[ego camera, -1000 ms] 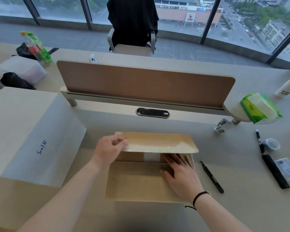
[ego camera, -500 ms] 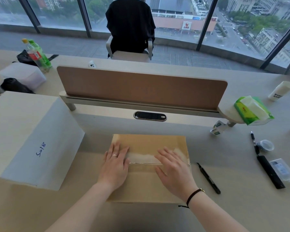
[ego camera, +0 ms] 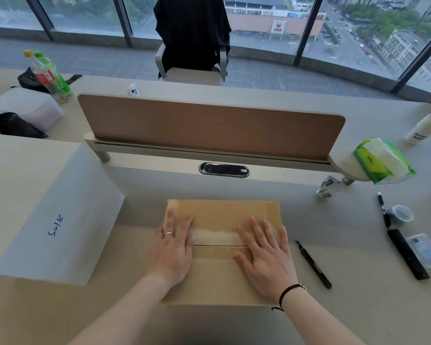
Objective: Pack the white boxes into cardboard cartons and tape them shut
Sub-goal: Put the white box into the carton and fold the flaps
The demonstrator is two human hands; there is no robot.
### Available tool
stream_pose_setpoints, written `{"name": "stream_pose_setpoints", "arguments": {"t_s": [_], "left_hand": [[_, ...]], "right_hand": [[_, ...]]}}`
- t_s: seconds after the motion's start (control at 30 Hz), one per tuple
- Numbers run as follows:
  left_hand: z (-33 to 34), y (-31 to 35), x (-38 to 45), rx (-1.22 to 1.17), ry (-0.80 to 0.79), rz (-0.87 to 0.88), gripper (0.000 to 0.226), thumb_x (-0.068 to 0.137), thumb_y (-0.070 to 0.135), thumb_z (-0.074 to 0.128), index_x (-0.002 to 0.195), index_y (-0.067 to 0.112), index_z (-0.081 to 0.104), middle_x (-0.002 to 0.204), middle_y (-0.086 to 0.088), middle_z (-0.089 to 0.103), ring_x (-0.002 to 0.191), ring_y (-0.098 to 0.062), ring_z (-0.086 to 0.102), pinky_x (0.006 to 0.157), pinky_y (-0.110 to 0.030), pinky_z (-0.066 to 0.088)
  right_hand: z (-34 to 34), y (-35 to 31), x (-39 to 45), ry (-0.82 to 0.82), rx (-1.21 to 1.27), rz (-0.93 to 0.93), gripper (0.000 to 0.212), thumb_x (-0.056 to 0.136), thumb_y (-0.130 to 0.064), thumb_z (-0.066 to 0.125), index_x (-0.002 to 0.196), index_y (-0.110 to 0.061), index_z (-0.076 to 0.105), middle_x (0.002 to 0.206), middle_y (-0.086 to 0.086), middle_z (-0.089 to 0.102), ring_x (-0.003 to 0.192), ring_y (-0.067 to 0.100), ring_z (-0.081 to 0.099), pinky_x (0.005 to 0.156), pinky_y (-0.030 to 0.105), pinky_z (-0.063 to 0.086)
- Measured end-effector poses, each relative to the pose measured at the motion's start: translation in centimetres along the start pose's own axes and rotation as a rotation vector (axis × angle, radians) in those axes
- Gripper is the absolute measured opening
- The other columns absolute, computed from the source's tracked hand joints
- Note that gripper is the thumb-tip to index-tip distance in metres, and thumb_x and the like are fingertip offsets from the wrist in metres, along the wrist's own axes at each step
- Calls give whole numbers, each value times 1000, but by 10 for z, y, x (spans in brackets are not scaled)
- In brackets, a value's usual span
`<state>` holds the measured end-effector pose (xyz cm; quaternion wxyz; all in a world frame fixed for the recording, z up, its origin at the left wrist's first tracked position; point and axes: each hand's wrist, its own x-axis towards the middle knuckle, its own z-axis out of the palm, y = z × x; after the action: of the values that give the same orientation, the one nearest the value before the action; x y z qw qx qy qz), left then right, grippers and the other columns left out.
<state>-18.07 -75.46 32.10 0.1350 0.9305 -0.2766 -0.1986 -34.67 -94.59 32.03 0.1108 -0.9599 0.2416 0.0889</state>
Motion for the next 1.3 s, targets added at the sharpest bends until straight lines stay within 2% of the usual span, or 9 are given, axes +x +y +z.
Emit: {"name": "stream_pose_setpoints", "arguments": {"t_s": [0.23, 0.37, 0.6, 0.77, 0.97, 1.07, 1.13, 1.2, 1.3], "left_hand": [[-4, -1, 15, 23, -21, 29, 54, 105, 52, 19, 157, 48, 9, 167, 5, -24, 152, -35, 10, 114, -48, 37], [-4, 3, 17, 122, -46, 19, 59, 103, 58, 18, 158, 46, 1, 165, -1, -29, 154, -39, -7, 125, -50, 7], [-3, 13, 33, 248, -33, 43, 76, 93, 73, 5, 159, 39, -8, 161, -5, -38, 145, -35, -39, 113, -59, -28], [-4, 10, 33, 237, -40, 85, 91, 77, 76, -14, 159, 36, -12, 160, -8, -37, 148, -30, -35, 118, -55, -23], [-6, 18, 35, 226, -21, 162, 92, 82, 75, -9, 162, 30, -4, 167, -9, -20, 150, -26, -31, 118, -52, -23], [-4, 47, 37, 140, -68, 267, 77, 97, 69, 15, 162, 26, 10, 169, -6, -13, 154, -25, -21, 124, -46, -12], [0, 76, 42, 69, -73, 397, 72, 99, 65, 14, 158, 26, 25, 170, -4, -2, 156, -25, -10, 126, -43, -2], [2, 111, 48, -16, -72, 510, 71, 97, 60, 13, 151, 23, 41, 167, -4, 21, 155, -25, 10, 125, -38, 11], [5, 164, 64, -137, -85, 561, 45, 104, 37, 38, 141, 18, 55, 147, -2, 54, 139, -22, 42, 114, -31, 29]], "right_hand": [[2, -3, 4, 11, 25, 49, 63, 95, -77, 8, 154, -56, 1, 165, -18, -14, 153, 12, -18, 119, 56, -17], [-1, -4, 4, -19, 24, 59, 62, 96, -76, 9, 153, -58, -6, 162, -19, -23, 150, 11, -25, 119, 55, -20], [-9, -8, 4, -79, -7, 84, 63, 96, -76, 8, 152, -56, -12, 160, -19, -28, 148, 9, -30, 117, 53, -24], [-8, -11, 5, -123, -4, 100, 64, 95, -75, 8, 152, -56, -14, 162, -19, -27, 148, 9, -33, 118, 51, -23], [-15, -16, 8, -122, 103, 116, 63, 97, -71, 20, 155, -53, 3, 166, -18, -17, 150, 10, -27, 119, 49, -23], [-25, -14, 13, -68, 249, 168, 68, 94, -70, 28, 156, -40, 25, 168, -13, 7, 155, 10, -6, 124, 43, -13], [-34, -6, 20, 58, 380, 230, 65, 97, -61, 40, 153, -30, 35, 165, -6, 24, 154, 14, 13, 125, 37, 2], [-43, 11, 28, 236, 555, 323, 51, 100, -42, 54, 147, -22, 46, 154, -3, 44, 145, 15, 35, 120, 30, 21], [-60, 48, 39, 405, 832, 518, 41, 98, -28, 61, 137, -16, 57, 136, -3, 59, 126, 14, 53, 105, 23, 39]]}}
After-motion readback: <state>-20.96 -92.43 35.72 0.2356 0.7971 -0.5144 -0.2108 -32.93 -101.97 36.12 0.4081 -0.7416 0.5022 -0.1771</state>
